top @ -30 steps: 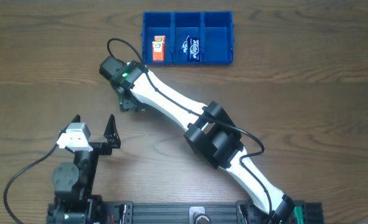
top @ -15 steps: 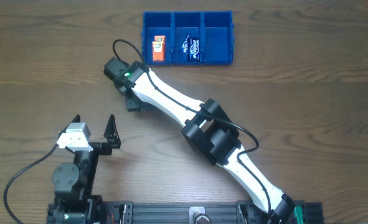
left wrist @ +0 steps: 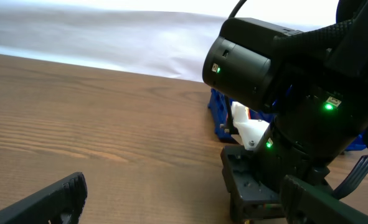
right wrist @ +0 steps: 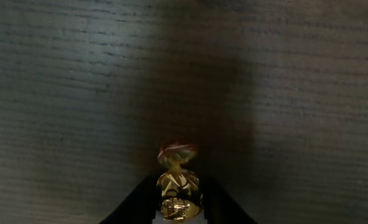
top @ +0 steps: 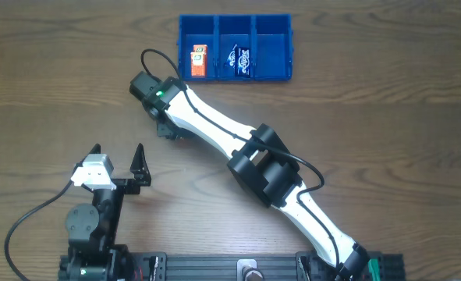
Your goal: Sort Candies Into Trays
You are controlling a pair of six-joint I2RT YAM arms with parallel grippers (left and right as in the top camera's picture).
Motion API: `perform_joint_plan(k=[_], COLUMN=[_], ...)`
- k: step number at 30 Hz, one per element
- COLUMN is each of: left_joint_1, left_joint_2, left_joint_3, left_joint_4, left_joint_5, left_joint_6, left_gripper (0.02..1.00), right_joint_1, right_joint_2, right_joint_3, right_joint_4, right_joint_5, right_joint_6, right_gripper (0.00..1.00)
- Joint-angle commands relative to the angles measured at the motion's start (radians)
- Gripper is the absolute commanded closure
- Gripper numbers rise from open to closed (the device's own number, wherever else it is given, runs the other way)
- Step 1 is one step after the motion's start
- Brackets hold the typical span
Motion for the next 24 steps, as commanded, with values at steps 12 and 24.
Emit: perform_joint_plan(k=[12, 24], left_joint_1=[0.004, 0.004], left_joint_2=[-0.006, -0.006], left_joint_3=[-0.016, -0.016], left_joint_4=[-0.038, -0.038], left_joint_5=[0.017, 0.017], left_joint_6=[0.006, 0.006], left_gripper=[0.020, 0.020], right_joint_1=[-0.019, -0.216], right_joint_2=[-0.084, -0.405], right_joint_3=[-0.005, -0.005], right_joint_4=[-0.027, -0.108], right_joint_5=[0.032, 0.187], right_joint_6=[-0.029, -0.153], right_gripper=[0.798, 0.801])
